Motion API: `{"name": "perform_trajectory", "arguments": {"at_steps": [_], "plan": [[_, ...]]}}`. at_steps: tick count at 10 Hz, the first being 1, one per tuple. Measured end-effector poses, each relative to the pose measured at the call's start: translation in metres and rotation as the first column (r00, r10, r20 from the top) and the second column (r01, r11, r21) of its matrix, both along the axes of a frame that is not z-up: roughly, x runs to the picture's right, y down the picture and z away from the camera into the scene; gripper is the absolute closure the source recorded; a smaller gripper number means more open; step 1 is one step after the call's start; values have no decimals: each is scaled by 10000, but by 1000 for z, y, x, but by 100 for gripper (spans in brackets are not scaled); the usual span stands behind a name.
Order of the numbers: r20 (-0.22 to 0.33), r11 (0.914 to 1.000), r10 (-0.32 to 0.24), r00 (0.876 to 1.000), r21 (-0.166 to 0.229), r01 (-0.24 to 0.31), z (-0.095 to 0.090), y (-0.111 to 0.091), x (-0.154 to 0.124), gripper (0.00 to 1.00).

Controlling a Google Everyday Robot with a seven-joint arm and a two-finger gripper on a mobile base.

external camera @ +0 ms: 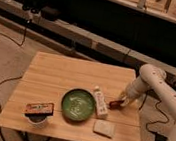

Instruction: Place the pepper on the white sponge

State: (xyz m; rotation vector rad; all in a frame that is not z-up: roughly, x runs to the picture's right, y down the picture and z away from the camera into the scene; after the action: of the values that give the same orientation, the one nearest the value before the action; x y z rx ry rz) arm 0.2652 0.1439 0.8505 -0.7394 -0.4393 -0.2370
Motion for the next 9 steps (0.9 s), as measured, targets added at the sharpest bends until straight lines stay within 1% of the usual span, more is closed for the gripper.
{"name": "perform_trajectory", "arguments": {"at_steps": [1, 3, 5, 6, 8, 9], "plan": [[61, 9999, -121, 9999, -55, 122, -11, 2, 1, 86], [520, 9989, -423, 9978, -158, 432, -38, 6, -17, 86], [1164, 9960, -845, 9896, -179, 872, -67, 13, -41, 86], [1378, 9937, -1059, 9848, -209, 1098, -79, 19, -48, 86], [1627, 9875, -1495, 9753, -254, 1556, -94, 26, -61, 86], [1631, 9849, -1655, 9726, -226, 1714, -101, 29, -61, 86]]}}
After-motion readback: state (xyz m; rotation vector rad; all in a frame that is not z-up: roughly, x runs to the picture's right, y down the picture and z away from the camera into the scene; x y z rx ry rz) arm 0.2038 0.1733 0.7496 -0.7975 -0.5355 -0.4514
